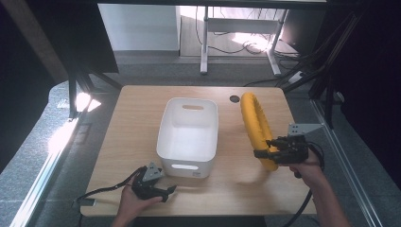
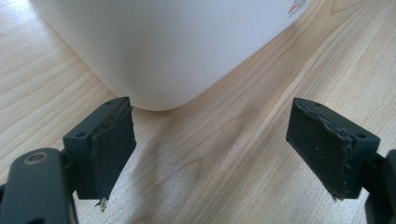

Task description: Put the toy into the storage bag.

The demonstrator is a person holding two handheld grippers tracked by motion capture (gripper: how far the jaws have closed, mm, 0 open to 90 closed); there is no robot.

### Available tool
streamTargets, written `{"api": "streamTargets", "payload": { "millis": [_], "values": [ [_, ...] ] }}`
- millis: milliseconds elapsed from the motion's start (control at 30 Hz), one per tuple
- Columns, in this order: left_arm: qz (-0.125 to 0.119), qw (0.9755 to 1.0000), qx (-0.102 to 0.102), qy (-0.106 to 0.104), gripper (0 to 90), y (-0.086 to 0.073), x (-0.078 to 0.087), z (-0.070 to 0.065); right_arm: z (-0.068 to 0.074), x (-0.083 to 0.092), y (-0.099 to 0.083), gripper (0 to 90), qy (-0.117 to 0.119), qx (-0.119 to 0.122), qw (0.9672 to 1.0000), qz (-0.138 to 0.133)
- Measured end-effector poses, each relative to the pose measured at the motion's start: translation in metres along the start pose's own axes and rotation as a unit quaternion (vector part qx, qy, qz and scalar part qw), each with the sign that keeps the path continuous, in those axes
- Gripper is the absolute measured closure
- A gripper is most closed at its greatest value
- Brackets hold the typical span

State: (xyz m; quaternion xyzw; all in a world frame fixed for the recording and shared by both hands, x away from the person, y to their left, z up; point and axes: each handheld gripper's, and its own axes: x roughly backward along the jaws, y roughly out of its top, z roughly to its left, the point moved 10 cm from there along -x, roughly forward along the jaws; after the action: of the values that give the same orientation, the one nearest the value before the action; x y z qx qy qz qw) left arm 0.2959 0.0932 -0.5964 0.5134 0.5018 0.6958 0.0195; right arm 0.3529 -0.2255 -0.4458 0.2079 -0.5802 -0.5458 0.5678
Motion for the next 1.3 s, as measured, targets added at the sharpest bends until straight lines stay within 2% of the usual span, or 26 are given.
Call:
{"api": "streamTargets", "payload": {
  "millis": [333, 800, 1300],
  "values": [
    [0.000, 1.0000, 0.001, -0.001, 15.5, 0.000, 0.000, 0.000, 0.001, 0.003, 0.013, 51.2, 0.008, -0.005, 0.9995, -0.031],
    [-0.001, 1.0000, 0.002, -0.001, 15.5, 0.000, -0.001, -0.001, 0.002, 0.005, 0.027, 51.2, 0.009, 0.001, 0.9986, -0.053],
    [0.001, 1.0000, 0.001, -0.002, 15.5, -0.001, -0.001, -0.001, 0.008, 0.000, 0.049, 51.1, 0.017, 0.011, 0.9965, -0.081]
  ]
}}
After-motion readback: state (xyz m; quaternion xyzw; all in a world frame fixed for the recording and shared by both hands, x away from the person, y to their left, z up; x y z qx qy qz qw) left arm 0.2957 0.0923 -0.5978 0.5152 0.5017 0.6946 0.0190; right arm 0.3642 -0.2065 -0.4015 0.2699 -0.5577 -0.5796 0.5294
